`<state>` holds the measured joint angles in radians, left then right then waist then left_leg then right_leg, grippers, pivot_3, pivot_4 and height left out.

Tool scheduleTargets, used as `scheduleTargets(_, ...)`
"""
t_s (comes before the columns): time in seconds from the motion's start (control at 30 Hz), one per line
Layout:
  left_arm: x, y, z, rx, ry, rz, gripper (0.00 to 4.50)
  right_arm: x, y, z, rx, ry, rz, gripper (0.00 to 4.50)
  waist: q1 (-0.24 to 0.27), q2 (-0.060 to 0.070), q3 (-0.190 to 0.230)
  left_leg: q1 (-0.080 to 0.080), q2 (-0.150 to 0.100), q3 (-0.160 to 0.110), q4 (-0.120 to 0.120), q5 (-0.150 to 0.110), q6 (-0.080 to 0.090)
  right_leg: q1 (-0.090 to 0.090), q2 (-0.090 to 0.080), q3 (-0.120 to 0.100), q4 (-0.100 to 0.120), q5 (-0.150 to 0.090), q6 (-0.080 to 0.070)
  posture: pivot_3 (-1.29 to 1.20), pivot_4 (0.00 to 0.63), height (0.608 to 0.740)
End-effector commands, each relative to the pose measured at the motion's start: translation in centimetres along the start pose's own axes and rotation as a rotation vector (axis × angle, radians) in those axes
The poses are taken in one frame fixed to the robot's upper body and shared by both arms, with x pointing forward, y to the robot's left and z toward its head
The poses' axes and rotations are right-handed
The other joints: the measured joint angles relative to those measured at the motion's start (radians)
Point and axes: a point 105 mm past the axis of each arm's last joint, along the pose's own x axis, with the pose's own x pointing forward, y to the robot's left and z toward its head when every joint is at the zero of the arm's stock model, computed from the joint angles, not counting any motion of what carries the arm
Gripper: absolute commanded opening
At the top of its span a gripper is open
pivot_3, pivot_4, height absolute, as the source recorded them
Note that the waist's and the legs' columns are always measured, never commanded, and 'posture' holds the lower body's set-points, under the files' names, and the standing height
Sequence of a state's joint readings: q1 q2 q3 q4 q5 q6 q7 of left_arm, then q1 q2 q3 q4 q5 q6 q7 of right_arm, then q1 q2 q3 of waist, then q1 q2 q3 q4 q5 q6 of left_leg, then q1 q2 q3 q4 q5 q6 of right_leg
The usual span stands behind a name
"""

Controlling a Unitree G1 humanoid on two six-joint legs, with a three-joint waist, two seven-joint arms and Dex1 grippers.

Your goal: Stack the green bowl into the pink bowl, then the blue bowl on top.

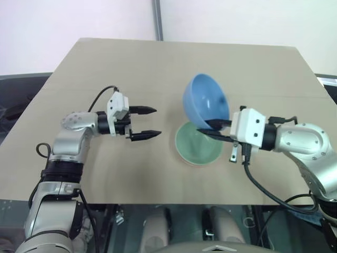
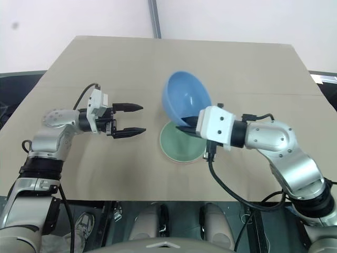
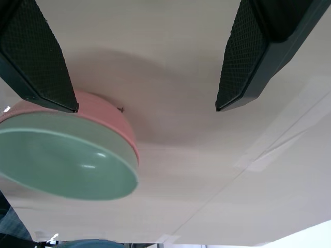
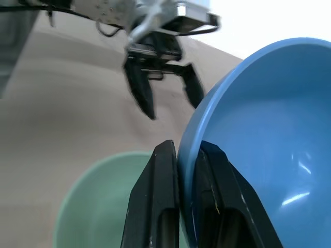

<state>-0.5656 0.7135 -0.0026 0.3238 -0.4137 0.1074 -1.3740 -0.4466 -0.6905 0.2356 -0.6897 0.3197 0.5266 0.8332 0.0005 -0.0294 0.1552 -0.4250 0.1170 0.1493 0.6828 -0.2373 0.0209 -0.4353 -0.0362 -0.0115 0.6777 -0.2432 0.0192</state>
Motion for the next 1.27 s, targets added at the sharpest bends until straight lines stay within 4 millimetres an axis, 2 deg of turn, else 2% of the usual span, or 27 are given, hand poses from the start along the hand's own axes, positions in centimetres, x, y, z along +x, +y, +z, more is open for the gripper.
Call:
scheduleTargets(0.03, -0.1, 0.3, 1.1, 0.056, -0.017, 0.001, 4.50, 0.3, 1.1, -0.8, 0.032, 0.024, 0.056, 1.18, 0.002, 0.000, 0.000, -0.005, 0.000, 0.000, 0.001, 0.000, 0.000, -0.004, 0.000, 0.000, 0.000, 0.000, 0.000, 0.00, 0.150, 0.740)
scheduleTargets(0.07, -0.1, 0.3, 1.2, 0.056, -0.017, 0.003, 4.50, 0.2, 1.4, -1.1, 0.033, 0.034, 0.067, 1.47, 0.002, 0.000, 0.000, -0.008, 0.000, 0.000, 0.002, 0.000, 0.000, -0.006, 0.000, 0.000, 0.001, 0.002, 0.003, 0.00, 0.150, 0.740)
scheduleTargets(0.17, -0.4, 0.4, 1.2, 0.045, -0.015, 0.024, 4.50, -0.2, 1.6, -0.9, 0.004, 0.024, 0.045, 2.81, 0.007, 0.000, 0.000, -0.008, 0.000, 0.000, 0.002, 0.000, 0.000, -0.007, 0.000, 0.000, 0.001, 0.002, 0.003, 0.00, 0.150, 0.740)
scheduleTargets(0.23, -0.5, 0.6, 1.2, 0.053, -0.014, 0.042, 4.50, -0.5, 1.4, -0.5, -0.001, 0.005, 0.013, 3.23, 0.008, 0.000, 0.000, -0.008, 0.000, 0.000, 0.002, 0.000, 0.000, -0.007, 0.000, 0.000, 0.001, 0.002, 0.003, 0.00, 0.150, 0.740)
scheduleTargets(0.33, -0.2, 0.7, 1.4, 0.066, -0.031, 0.064, 4.50, -1.1, 0.8, 0.0, 0.010, -0.019, -0.046, 3.23, 0.008, 0.000, 0.000, -0.008, 0.000, -0.001, 0.002, 0.000, 0.000, -0.006, 0.000, -0.001, 0.001, 0.002, 0.003, 0.00, 0.150, 0.740)
scheduleTargets(0.5, -0.1, 0.4, 2.4, -0.004, -0.194, 0.085, 4.50, -3.3, -0.4, 0.3, 0.070, -0.019, -0.171, 3.23, 0.014, 0.000, 0.000, -0.008, 0.000, -0.001, 0.002, 0.000, 0.000, -0.006, 0.000, -0.001, 0.001, 0.002, 0.003, 0.00, 0.150, 0.740)
scheduleTargets(0.7, -1.3, -1.1, 2.4, 0.028, -0.187, 0.117, 4.50, -8.2, 0.1, -1.0, 0.219, 0.084, -0.344, 3.23, 0.013, 0.000, 0.000, -0.007, 0.000, -0.002, 0.002, 0.000, 0.000, -0.005, 0.000, -0.001, 0.000, 0.002, 0.003, 0.00, 0.150, 0.740)
scheduleTargets(0.83, -2.4, -2.6, 2.2, 0.000, -0.162, 0.130, 4.50, -11.8, 1.5, -2.3, 0.308, 0.214, -0.350, 3.23, 0.010, 0.000, 0.000, -0.006, 0.000, -0.004, 0.001, 0.000, 0.000, -0.003, 0.000, -0.002, 0.000, 0.002, 0.003, 0.00, 0.150, 0.740)
scheduleTargets(0.9, -3.7, -4.3, 1.5, -0.028, -0.124, 0.131, 4.50, -14.1, 1.9, -3.2, 0.378, 0.267, -0.361, 3.23, 0.009, 0.000, 0.000, -0.005, 0.000, -0.005, 0.001, 0.000, 0.000, -0.002, 0.000, -0.003, 0.000, 0.002, 0.003, 0.00, 0.150, 0.740)
scheduleTargets(0.93, -4.4, -5.1, 1.1, -0.038, -0.099, 0.128, 4.50, -14.9, 2.3, -3.6, 0.396, 0.294, -0.359, 3.72, 0.007, 0.000, 0.000, -0.004, 0.000, -0.005, 0.001, 0.000, 0.000, -0.002, 0.000, -0.003, 0.000, 0.001, 0.002, 0.00, 0.150, 0.740)
scheduleTargets(0.97, -5.1, -5.7, 0.8, -0.045, -0.073, 0.128, 4.50, -15.6, 2.1, -3.8, 0.376, 0.315, -0.378, 3.95, 0.000, -0.001, -0.001, -0.004, 0.000, -0.006, 0.000, 0.000, 0.000, -0.002, 0.000, -0.002, 0.000, 0.000, 0.001, 0.00, 0.150, 0.740)
scheduleTargets(1.0, -5.6, -6.1, 0.6, -0.053, -0.057, 0.130, 4.50, -15.9, 1.9, -4.0, 0.357, 0.324, -0.397, 4.31, -0.002, -0.001, -0.001, 0.000, 0.000, -0.008, -0.001, 0.000, 0.000, 0.002, -0.001, -0.002, -0.002, 0.000, 0.001, 0.00, 0.150, 0.740)
scheduleTargets(1.03, -6.0, -6.4, 0.5, -0.058, -0.048, 0.131, 4.50, -16.2, 1.7, -4.0, 0.342, 0.328, -0.410, 4.42, -0.003, -0.001, -0.001, 0.003, 0.000, -0.008, -0.002, 0.000, 0.000, 0.004, -0.001, -0.002, -0.003, 0.000, 0.001, 0.00, 0.150, 0.740)
scheduleTargets(1.17, -6.9, -7.6, 0.0, -0.085, -0.009, 0.094, 4.50, -16.3, 2.4, -4.5, 0.359, 0.340, -0.359, 4.42, -0.001, 0.000, -0.001, 0.008, 0.000, -0.009, -0.002, -0.002, -0.003, 0.007, -0.002, -0.003, -0.002, -0.003, 0.004, 0.00, 0.150, 0.740)
scheduleTargets(1.27, -6.9, -8.4, -0.4, -0.091, 0.036, 0.053, 4.50, -16.3, 2.4, -4.7, 0.349, 0.339, -0.343, 4.42, -0.002, 0.001, -0.001, 0.009, -0.002, -0.009, -0.002, -0.003, -0.005, 0.007, -0.004, -0.002, -0.002, -0.003, 0.004, 0.00, 0.150, 0.740)
